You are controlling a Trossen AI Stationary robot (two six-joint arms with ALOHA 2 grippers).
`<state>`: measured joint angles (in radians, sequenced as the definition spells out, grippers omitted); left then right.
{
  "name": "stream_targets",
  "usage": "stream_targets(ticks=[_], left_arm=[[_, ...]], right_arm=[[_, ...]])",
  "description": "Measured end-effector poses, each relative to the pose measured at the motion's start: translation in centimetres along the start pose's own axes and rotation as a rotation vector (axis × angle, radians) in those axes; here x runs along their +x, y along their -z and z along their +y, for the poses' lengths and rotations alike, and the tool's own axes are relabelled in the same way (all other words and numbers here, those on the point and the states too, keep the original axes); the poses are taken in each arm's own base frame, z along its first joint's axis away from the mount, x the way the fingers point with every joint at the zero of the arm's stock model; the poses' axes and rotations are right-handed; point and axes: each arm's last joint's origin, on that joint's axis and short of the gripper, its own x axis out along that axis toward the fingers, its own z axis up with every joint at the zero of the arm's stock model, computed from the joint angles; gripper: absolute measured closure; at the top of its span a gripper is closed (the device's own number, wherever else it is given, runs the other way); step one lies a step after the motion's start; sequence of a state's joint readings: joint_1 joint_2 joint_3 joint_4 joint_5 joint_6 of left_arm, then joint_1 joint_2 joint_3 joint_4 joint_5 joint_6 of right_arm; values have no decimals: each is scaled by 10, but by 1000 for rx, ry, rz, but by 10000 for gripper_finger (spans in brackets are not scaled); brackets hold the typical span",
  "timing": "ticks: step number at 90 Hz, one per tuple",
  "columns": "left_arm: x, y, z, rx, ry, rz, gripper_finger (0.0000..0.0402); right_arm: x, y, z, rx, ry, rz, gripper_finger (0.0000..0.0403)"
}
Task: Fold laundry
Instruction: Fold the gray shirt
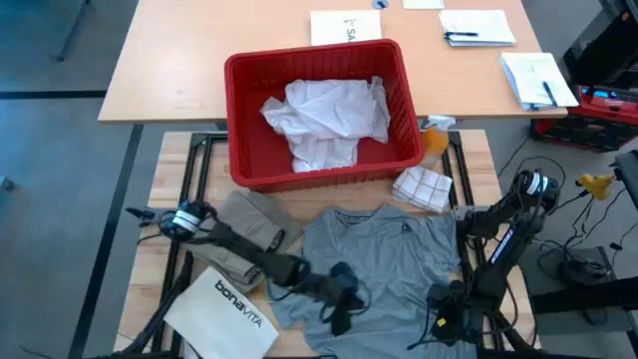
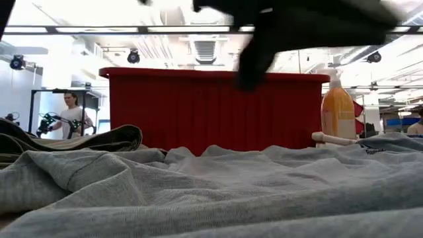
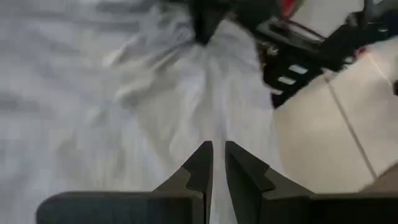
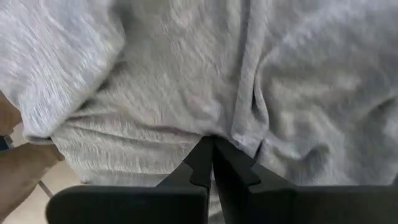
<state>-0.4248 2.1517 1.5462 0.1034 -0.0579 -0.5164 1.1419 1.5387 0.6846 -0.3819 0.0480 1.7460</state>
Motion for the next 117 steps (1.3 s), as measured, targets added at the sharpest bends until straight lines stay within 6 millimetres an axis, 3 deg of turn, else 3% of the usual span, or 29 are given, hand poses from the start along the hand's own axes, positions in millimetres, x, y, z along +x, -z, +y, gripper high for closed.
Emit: stream_targets(ticks=[15, 30, 55, 68, 84, 100, 110, 117], left_arm=[[25, 17, 3, 101, -65, 210, 377], [38, 37, 10, 66, -88, 330, 377], [20, 47, 2, 27, -132, 452, 377], [7, 43, -9, 44, -125, 463, 377], [-23, 11, -14, 69, -207, 381, 377], [-76, -6, -3, 100, -370, 430, 377], [-114, 7, 7, 90, -514, 394, 377], [-138, 22, 14, 21, -523, 395, 377]], right_arm=[[-3, -2, 0, -4, -7, 0, 403], [-3, -2, 0, -5, -9, -3, 403], [-7, 7, 0, -41, -7, 53, 403], [-20, 5, 7, -59, -58, -22, 403], [-47, 2, 14, -78, -69, -135, 403], [-67, -20, 22, -57, -154, -360, 403], [-68, -41, 25, -46, -161, -382, 403], [-69, -55, 29, -42, -175, -407, 403]])
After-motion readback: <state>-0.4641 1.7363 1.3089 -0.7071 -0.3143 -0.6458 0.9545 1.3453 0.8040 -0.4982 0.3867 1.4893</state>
